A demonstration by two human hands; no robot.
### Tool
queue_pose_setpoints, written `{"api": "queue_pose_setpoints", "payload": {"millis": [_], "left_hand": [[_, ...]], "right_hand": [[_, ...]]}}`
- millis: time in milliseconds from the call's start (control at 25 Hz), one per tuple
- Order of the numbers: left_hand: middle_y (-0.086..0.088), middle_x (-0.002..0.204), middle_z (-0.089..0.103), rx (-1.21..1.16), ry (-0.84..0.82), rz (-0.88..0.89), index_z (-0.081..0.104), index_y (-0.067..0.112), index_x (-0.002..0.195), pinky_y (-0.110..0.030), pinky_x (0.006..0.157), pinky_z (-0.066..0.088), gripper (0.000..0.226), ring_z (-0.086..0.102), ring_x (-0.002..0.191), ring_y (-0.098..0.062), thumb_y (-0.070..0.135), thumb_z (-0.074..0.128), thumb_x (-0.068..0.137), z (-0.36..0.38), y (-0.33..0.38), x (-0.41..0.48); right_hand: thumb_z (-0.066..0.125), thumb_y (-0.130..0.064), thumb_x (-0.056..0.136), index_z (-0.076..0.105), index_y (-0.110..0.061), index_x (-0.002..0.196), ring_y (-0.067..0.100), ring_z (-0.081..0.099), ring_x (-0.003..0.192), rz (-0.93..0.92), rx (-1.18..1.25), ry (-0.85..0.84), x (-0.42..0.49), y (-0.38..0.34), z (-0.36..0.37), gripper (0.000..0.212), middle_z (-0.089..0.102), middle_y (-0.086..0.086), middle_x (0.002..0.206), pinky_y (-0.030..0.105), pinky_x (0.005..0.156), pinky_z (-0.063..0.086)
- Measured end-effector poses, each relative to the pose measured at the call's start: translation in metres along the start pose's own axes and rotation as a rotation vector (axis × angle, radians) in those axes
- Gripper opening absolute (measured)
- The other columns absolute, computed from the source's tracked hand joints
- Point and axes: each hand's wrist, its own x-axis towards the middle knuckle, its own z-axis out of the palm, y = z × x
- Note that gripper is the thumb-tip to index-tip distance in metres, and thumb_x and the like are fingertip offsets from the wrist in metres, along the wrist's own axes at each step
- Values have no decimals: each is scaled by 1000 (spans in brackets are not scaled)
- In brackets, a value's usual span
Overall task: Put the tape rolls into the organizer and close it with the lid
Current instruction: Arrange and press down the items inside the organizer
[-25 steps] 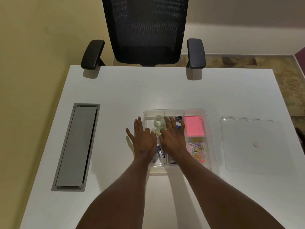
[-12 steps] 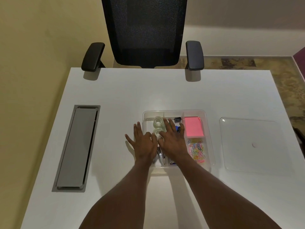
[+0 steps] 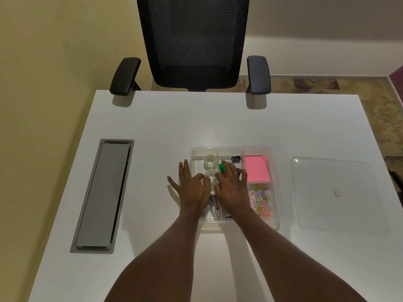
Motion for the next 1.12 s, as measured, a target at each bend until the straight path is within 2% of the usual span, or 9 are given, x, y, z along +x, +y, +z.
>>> {"api": "queue_pose_setpoints", "payload": {"millis": [160,280,360,480,800,1120], "left_hand": [[-3,181,4,44,4,-1,68,35,134,-70,128,-13,44,-8,168,-20,52,37,108,6,-2,0],[-4,181,-3,102,1,20,49,37,155,-71,128,-11,53,-11,168,-22,55,31,109,5,0,8],[-5,180,-7,114,-14,23,39,39,161,-72,127,-10,55,-14,167,-24,55,29,110,0,7,19],[-7,180,-10,86,-43,-1,41,40,160,-73,126,-11,53,-16,167,-24,53,29,110,-6,16,28],[-6,180,-10,105,-62,9,44,40,158,-74,126,-11,52,-15,167,-24,54,27,110,-6,13,23],[-7,180,7,120,33,54,43,34,158,-71,128,-8,51,-1,168,-24,49,32,111,-22,7,8]], "right_hand": [[31,-47,102,43,-29,147,24,5,158,-9,-19,-31,11,-3,-3,49,8,3,171,52,123,9],[29,-52,103,36,-26,153,25,0,159,10,-32,-64,19,-5,-8,56,0,4,171,53,124,5],[31,-52,103,34,-26,154,24,-1,159,13,-33,-81,19,-4,-9,57,-1,4,171,53,125,4],[31,-50,104,29,-28,157,23,-4,158,11,-11,-99,12,-1,-9,57,-3,2,171,52,125,-1],[29,-48,105,17,-27,161,23,-8,158,-9,17,-121,5,0,-12,61,-7,1,171,51,125,-1],[30,-50,106,14,-27,161,23,-8,158,-9,59,-97,-5,-9,-23,62,-7,0,171,50,126,-1]]}}
